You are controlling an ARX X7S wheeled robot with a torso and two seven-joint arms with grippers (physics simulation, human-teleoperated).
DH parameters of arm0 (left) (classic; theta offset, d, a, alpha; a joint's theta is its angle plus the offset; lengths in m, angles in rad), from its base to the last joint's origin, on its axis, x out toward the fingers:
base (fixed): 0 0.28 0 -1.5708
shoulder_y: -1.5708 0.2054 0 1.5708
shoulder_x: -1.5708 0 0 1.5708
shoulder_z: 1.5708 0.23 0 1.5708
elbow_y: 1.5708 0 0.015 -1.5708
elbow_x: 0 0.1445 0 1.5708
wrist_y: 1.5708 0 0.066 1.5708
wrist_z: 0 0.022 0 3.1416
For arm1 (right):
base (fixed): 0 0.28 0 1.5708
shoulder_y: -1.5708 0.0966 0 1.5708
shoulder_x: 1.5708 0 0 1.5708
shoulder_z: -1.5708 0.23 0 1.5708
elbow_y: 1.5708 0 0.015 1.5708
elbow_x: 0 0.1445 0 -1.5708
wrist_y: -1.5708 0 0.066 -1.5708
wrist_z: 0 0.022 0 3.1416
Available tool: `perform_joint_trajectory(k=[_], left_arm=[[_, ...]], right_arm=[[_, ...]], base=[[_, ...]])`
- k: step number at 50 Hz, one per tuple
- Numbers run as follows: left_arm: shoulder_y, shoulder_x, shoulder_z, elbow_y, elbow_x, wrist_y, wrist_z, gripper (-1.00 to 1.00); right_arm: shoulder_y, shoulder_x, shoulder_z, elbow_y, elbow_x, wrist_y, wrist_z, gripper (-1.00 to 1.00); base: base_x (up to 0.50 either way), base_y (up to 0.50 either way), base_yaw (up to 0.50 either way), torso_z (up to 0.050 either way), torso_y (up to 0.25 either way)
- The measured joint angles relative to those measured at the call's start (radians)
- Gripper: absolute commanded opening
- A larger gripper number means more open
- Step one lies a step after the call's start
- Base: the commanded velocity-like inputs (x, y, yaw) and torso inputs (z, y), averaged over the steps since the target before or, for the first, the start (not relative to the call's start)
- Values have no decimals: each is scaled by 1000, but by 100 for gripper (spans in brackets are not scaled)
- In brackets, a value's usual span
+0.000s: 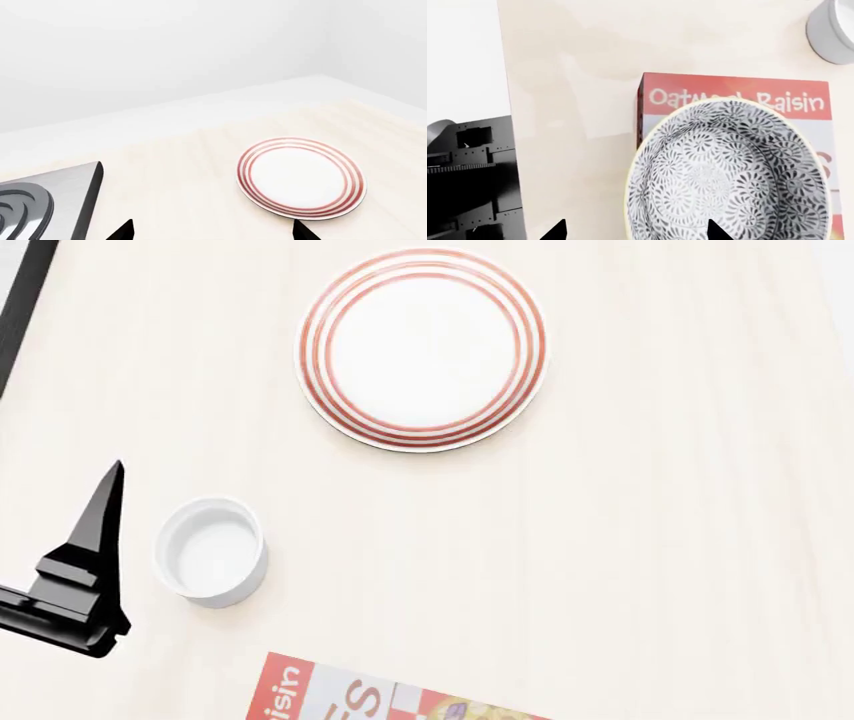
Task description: Pick the akita bowl on the cookies box and place it on the plate.
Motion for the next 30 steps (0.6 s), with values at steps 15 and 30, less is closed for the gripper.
perform_joint_trajectory(k=[15,30], left_arm=[[4,-4,1,-1,-2,5,-2,100],[3,-8,4,2,-6,4,-6,100]], right_arm=[[-8,-3,4,5,-42,21,-30,-100],[5,1,1,-3,-55,24,-41,-100]], base=[[0,0,0,0,0],[0,0,0,0,0]])
